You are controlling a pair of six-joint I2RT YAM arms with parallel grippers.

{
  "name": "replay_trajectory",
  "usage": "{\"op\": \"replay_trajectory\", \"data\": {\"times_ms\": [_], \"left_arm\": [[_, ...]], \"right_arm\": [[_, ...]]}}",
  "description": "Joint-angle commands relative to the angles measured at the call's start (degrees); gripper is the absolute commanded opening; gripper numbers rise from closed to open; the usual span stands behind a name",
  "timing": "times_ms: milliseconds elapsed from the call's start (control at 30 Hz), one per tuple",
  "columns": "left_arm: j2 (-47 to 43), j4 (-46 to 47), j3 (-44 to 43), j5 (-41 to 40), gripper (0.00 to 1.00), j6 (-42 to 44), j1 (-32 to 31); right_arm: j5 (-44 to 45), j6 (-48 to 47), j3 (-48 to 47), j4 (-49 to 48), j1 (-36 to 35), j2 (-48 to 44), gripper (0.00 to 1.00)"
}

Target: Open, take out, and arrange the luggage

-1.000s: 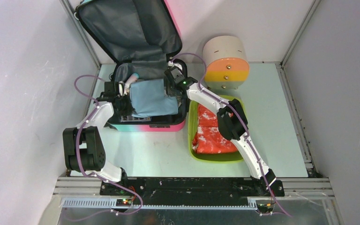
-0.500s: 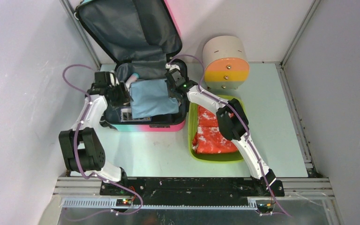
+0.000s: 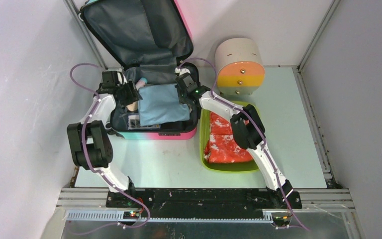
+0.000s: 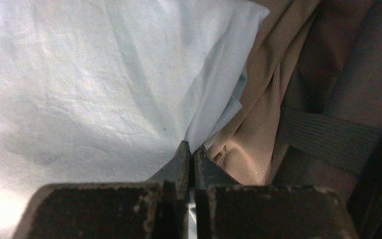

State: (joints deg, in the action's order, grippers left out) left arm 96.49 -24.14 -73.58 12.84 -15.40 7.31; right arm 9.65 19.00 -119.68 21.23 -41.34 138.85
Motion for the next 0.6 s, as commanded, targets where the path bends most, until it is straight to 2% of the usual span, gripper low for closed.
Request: {"op": "replay_trajectory", "data": {"times_ms": [0,200,567], "left_arm": [[1.39,4.82,0.86,1.2,0.62,0.94,0.16],[4.28,8.08,1.72,2.04,0.64,0.44,0.16],[8.24,13.87,2.84,6.31,0.63,-2.0,0.15]], "right_arm": [[0.12,-0.83,1.15,-1.5,0.57,-4.77,0.0],[0.02,-1.57,2.23,-1.97,0.55,-5.54,0.0],[-0.07,-1.34,2.9,-2.46,0.37,-6.27,0.0]]}}
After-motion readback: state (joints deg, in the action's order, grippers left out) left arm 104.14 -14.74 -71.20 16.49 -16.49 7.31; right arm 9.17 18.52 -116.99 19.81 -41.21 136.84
